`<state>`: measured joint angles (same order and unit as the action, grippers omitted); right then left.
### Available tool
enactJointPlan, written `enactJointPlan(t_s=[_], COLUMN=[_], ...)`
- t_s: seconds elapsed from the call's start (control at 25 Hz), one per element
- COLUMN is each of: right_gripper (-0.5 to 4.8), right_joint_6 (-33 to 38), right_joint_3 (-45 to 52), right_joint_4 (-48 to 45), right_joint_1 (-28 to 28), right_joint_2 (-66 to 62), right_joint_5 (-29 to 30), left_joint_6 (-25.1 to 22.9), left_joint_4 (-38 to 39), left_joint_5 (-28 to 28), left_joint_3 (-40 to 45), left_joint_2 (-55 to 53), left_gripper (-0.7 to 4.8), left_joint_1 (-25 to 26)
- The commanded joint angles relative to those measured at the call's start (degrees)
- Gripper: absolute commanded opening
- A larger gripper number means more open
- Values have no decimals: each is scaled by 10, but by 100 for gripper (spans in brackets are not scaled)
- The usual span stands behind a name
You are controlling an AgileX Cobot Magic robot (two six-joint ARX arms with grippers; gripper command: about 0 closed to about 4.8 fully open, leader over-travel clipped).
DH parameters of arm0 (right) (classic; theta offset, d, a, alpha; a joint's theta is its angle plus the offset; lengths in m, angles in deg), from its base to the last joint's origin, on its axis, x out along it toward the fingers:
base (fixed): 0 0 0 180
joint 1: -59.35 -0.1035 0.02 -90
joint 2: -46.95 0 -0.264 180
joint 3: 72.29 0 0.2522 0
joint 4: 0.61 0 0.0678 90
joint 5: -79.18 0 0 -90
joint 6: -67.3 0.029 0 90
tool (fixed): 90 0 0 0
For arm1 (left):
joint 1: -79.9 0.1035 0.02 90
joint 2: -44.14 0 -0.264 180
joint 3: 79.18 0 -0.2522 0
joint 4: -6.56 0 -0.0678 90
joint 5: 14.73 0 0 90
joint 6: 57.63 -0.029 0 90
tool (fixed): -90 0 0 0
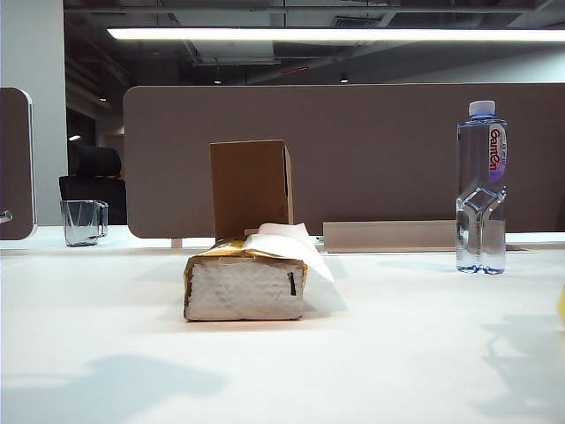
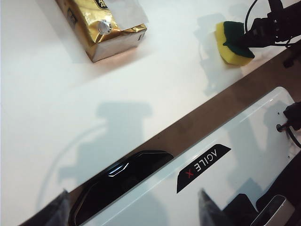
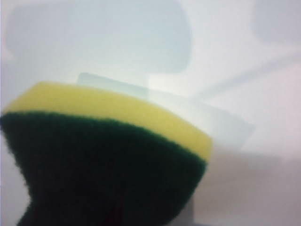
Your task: Move the sponge from left to right to wipe the table, avoiding obstacles on the table, and finally reaching the bottle of mineral water.
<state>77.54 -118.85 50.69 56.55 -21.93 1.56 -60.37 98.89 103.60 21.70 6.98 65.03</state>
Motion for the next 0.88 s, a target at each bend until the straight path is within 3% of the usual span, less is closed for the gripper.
enactJointPlan(t_s=[0.04, 0.32, 0.56, 0.88], right_gripper=[-7, -7, -7, -7], right_joint_6=[-4, -4, -4, -4], right_joint_3=[5, 5, 5, 5], right_joint_4=[16, 16, 16, -2], right_joint_1=[6, 16, 57, 56], right_joint_2=[-2, -2, -2, -2], right_joint_5=[-49, -59, -61, -61], left_joint_6=[2, 2, 2, 2], left_joint_4=[-6, -6, -6, -6], left_joint_5=[4, 4, 4, 4], left_joint_3=[-3, -3, -3, -3], left_joint_2=[0, 0, 0, 0], left_gripper=[349, 349, 349, 349], left_joint_1=[0, 0, 0, 0])
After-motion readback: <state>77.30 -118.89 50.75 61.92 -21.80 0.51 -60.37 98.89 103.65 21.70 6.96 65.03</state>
